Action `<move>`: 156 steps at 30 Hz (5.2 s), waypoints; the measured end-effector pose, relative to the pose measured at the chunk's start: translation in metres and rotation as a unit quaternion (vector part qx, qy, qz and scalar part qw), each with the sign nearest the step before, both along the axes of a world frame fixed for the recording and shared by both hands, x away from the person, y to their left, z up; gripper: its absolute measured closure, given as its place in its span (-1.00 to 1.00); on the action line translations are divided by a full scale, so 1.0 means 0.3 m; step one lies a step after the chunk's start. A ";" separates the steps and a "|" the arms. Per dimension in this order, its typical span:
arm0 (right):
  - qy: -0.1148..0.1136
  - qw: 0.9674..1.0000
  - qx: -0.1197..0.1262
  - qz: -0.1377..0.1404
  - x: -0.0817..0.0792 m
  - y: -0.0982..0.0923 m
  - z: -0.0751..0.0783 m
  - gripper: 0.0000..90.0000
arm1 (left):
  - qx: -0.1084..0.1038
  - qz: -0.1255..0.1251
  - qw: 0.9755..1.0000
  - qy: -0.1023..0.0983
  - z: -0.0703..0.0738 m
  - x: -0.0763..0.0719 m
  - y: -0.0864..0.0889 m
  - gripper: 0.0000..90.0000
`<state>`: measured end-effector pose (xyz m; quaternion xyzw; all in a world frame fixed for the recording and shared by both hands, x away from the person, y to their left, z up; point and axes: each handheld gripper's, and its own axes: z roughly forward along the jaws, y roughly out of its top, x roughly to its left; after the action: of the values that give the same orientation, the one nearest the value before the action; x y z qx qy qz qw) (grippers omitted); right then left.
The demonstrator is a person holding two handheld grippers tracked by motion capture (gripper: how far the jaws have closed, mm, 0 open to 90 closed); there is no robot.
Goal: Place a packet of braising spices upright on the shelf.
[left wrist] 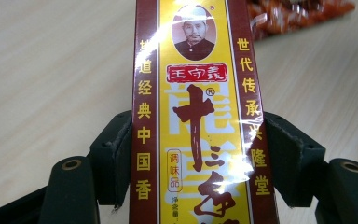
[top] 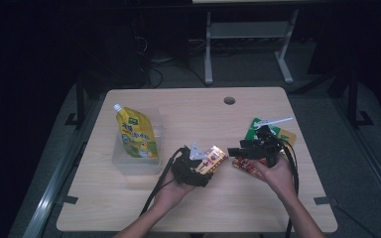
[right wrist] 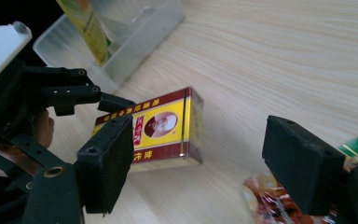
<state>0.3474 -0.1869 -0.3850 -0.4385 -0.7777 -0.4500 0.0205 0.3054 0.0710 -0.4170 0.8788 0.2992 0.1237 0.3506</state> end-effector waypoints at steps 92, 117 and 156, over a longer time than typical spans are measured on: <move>0.024 0.999 0.006 0.041 0.077 0.146 0.048 0.49 | -0.039 0.014 0.999 -0.009 0.011 -0.027 0.068 -0.41; -0.076 0.986 -0.058 0.136 0.083 0.327 0.232 0.50 | -0.042 -0.056 0.997 -0.006 -0.062 -0.171 0.060 -0.53; -0.132 0.941 -0.065 0.306 0.104 0.769 0.376 0.49 | -0.057 -0.076 0.995 -0.014 -0.067 -0.188 0.073 -0.58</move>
<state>0.3787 0.0439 -0.2723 -0.1165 -0.8978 -0.4240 0.0260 0.2490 0.0928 -0.4370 0.8758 0.2330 0.0915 0.4128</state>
